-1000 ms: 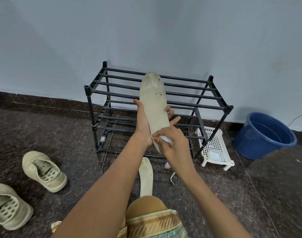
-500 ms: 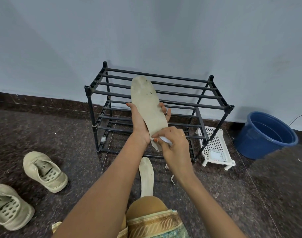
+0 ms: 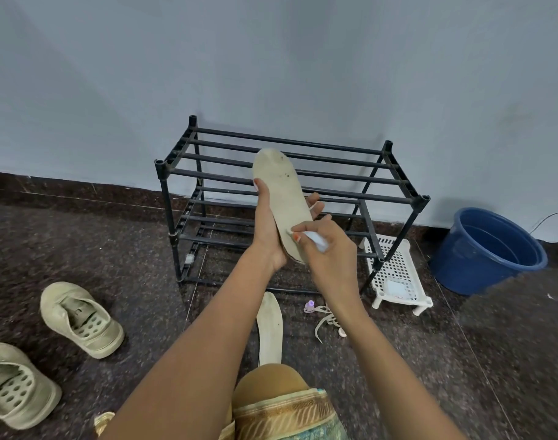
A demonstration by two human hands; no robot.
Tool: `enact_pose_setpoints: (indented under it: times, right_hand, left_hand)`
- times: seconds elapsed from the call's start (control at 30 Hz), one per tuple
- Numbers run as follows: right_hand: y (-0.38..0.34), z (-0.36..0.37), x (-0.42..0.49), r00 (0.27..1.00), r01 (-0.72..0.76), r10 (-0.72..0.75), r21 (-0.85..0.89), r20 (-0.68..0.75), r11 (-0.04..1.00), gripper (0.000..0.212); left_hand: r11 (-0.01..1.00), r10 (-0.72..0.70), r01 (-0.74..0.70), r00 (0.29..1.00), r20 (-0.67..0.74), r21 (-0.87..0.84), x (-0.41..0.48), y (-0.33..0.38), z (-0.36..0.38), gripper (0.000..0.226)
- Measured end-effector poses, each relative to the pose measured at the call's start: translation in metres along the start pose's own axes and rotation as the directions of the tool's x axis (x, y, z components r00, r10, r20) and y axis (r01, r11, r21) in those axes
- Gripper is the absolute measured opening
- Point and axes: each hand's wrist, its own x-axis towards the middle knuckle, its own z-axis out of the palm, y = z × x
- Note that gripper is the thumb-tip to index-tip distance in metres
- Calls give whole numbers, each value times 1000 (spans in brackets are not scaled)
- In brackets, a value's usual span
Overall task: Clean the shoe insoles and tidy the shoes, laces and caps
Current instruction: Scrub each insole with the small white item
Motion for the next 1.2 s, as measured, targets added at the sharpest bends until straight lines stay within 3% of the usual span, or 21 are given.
enact_pose_setpoints:
  times: [0.13,0.23,0.43,0.67,0.77,0.9,1.2]
  right_hand:
    - [-1,2,5,1000,28,-28,-89,0,996,11]
    - [6,5,3,991,132,-123,-263,50,956,13]
    - [16,1,-6,973,226,-192,-342,130,912,18]
    - [6,6,8,970,218,-241,-486,15,846,13]
    - [7,8,6,968,225,-249,-472,11,853,13]
    - [12,4,-5,971,236,-209,-335,114,912,17]
    - [17,-4,-6,971,238,-207,-414,119,878,14]
  left_hand:
    - [993,-81,78,996,27,94,-2,-2,2,82]
    - [996,-84,84,996,23,12,-1,-1,2,78]
    - [995,-82,83,996,27,-55,0,1,1,76]
    - [990,-113,106,991,73,92,0,-3,1,80]
    - [988,-120,112,990,76,103,-1,-2,1,80]
    - [995,-104,104,993,59,12,1,-2,0,79]
    - [992,-125,124,988,92,19,0,-3,3,79]
